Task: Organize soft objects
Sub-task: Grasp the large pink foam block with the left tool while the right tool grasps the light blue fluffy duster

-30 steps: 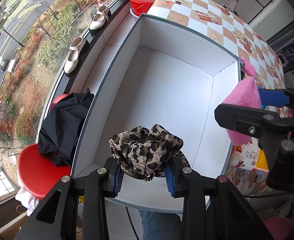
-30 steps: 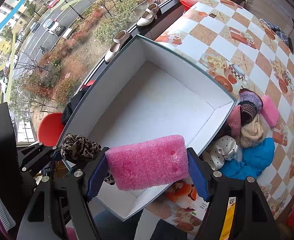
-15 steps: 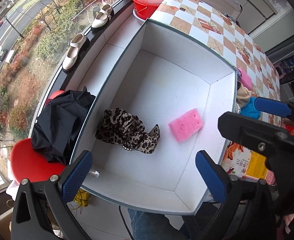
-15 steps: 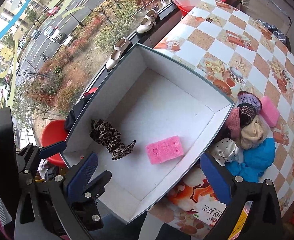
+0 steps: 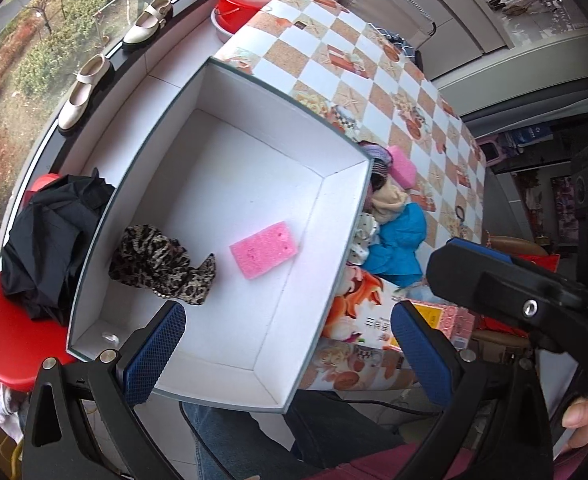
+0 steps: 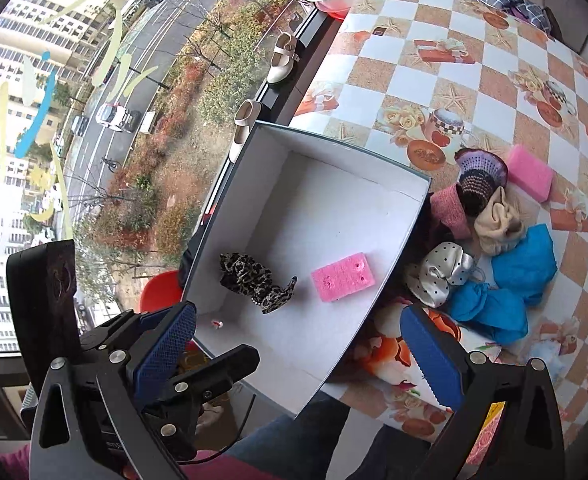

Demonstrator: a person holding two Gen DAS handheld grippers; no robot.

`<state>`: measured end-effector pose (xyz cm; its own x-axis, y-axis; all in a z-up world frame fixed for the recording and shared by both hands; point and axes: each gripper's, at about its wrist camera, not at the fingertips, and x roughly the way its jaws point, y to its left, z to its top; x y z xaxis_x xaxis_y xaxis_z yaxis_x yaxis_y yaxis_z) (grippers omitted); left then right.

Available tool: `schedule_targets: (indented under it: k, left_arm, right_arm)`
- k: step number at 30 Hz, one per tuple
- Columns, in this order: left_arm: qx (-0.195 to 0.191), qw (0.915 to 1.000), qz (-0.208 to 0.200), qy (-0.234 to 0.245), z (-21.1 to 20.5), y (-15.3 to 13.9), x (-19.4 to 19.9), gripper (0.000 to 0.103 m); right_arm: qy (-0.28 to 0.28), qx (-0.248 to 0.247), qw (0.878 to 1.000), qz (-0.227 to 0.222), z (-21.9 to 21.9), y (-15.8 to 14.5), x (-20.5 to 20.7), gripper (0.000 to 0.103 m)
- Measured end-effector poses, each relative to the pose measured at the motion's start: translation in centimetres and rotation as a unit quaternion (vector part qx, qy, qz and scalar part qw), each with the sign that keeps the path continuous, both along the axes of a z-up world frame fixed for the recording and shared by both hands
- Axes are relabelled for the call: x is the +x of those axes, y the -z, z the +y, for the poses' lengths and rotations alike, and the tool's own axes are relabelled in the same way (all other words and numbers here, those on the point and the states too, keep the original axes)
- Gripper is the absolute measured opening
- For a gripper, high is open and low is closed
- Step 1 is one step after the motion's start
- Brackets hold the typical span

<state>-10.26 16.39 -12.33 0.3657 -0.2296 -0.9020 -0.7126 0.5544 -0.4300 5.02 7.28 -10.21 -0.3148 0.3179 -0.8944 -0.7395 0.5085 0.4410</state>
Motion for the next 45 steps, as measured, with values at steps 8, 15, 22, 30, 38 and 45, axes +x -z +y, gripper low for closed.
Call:
schedule_targets:
  k: [8, 15, 22, 30, 38, 45]
  left_arm:
    - [-0.019, 0.9972, -0.038, 0.062, -2.6, -2.9, 5.0, 0.103]
    - [-0.009, 0.9926, -0.016, 0.120, -4.9, -3.2, 11.6, 0.103]
    - [0.041, 0.9854, 0.029, 0.163, -6.4, -1.1, 19.4, 0.103]
    - [0.054, 0.9772, 0.084, 0.187, -7.7, 3.8, 26.8, 0.103]
    - [0.083, 0.9646, 0.149, 0.201, -7.5, 10.3, 33.8, 0.103]
    - [0.103, 0.9561, 0.186, 0.201, -7.0, 14.8, 37.0, 0.103]
  right_arm:
    - [0.110, 0.032, 0.992, 0.049, -6.7, -3.0, 4.9, 0.103]
    - [0.216, 0.027, 0.975, 0.051, -15.3, -3.2, 10.3, 0.103]
    - [0.320, -0.025, 0.946, 0.038, -24.5, 0.6, 14.9, 0.103]
    - [0.362, -0.088, 0.924, 0.083, -30.0, 8.5, 16.4, 0.103]
    - [0.350, -0.126, 0.916, 0.149, -28.7, 16.7, 16.1, 0.103]
    - [0.345, -0.135, 0.908, 0.195, -28.4, 20.4, 16.0, 0.103]
